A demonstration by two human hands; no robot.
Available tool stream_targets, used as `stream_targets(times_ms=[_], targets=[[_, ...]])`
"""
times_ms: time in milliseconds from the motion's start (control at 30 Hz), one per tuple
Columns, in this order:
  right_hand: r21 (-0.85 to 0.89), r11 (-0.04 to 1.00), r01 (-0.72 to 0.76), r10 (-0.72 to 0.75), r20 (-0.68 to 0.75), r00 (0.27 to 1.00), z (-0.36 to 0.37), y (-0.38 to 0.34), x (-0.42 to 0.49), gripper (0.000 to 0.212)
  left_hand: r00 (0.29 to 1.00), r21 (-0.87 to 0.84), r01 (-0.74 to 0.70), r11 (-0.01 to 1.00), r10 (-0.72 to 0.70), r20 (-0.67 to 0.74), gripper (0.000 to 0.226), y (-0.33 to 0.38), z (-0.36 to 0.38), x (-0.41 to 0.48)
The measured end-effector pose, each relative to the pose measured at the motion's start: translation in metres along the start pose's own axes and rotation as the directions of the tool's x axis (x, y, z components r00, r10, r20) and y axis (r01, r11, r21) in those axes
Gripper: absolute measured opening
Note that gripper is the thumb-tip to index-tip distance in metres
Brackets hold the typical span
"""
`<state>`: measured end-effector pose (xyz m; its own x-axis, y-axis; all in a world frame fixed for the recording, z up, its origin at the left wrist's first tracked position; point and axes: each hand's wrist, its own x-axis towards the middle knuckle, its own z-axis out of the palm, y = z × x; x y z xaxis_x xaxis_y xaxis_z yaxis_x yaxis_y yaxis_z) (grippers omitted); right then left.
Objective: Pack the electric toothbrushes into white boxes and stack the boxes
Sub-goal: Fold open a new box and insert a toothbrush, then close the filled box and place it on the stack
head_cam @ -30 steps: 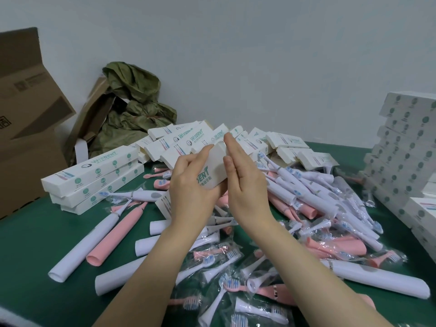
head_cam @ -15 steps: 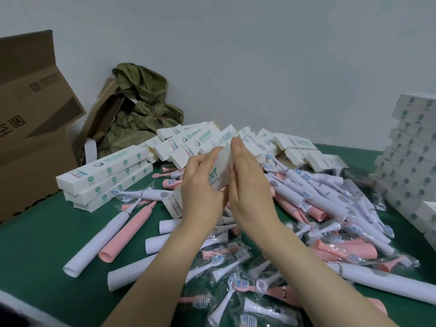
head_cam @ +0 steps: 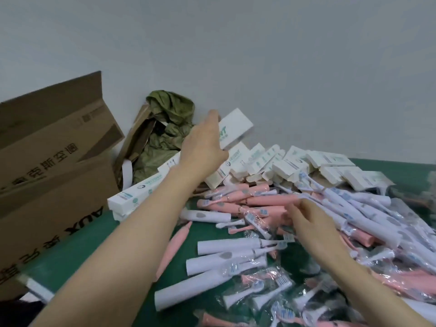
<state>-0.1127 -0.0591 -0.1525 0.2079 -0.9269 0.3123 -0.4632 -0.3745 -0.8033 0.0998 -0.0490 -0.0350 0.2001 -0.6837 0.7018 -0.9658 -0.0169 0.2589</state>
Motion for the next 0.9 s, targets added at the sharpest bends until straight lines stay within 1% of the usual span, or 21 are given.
stream_targets(times_ms=[33,67,133,167,233,300,400,567,667,767,867,900], targets=[[-0.121,0.993,0.004,0.004,0.063,0.998,0.003,0.003,-0.001,0.020,0.997,0.048,0.036,0.998,-0.039,0.071,0.052,-0.019,-0.006,0.006],[-0.202,0.979,0.021,0.001,0.112,0.994,0.007,0.005,-0.002,0.018,0.984,0.100,0.077,0.992,-0.092,0.150,0.051,-0.038,-0.011,0.010],[-0.254,0.965,0.063,-0.018,0.174,0.985,0.012,0.005,-0.004,0.015,0.934,0.216,0.157,0.964,-0.216,0.285,0.053,-0.077,-0.019,0.013],[-0.271,0.959,0.079,-0.025,0.197,0.980,0.014,0.005,-0.005,0.014,0.902,0.271,0.194,0.943,-0.280,0.328,0.054,-0.096,-0.021,0.012],[-0.314,0.944,0.103,-0.028,0.234,0.972,0.016,0.006,-0.007,0.014,0.848,0.325,0.274,0.905,-0.387,0.362,0.050,-0.127,-0.026,0.007],[-0.318,0.940,0.122,-0.043,0.243,0.969,0.017,0.006,-0.007,0.018,0.815,0.329,0.349,0.878,-0.457,0.355,0.041,-0.149,-0.027,0.001],[-0.304,0.942,0.141,-0.064,0.250,0.966,0.020,0.003,-0.006,0.026,0.793,0.339,0.385,0.858,-0.496,0.354,0.042,-0.163,-0.023,-0.003],[-0.309,0.939,0.152,-0.067,0.268,0.961,0.022,0.002,-0.003,0.025,0.776,0.400,0.367,0.840,-0.514,0.367,0.043,-0.168,-0.010,0.007],[-0.323,0.931,0.167,-0.081,0.265,0.961,0.023,0.003,-0.003,0.018,0.739,0.410,0.389,0.825,-0.545,0.396,0.056,-0.171,-0.006,0.010],[-0.330,0.929,0.167,-0.079,0.263,0.961,0.024,0.003,-0.003,0.015,0.735,0.423,0.359,0.832,-0.531,0.421,0.048,-0.174,-0.004,0.011],[-0.317,0.934,0.166,-0.075,0.279,0.957,0.025,0.001,-0.003,0.016,0.726,0.504,0.307,0.807,-0.541,0.424,0.048,-0.174,-0.001,0.005],[-0.308,0.937,0.165,-0.074,0.286,0.955,0.026,-0.001,-0.004,0.016,0.741,0.545,0.288,0.787,-0.544,0.394,0.052,-0.171,0.000,0.003]])
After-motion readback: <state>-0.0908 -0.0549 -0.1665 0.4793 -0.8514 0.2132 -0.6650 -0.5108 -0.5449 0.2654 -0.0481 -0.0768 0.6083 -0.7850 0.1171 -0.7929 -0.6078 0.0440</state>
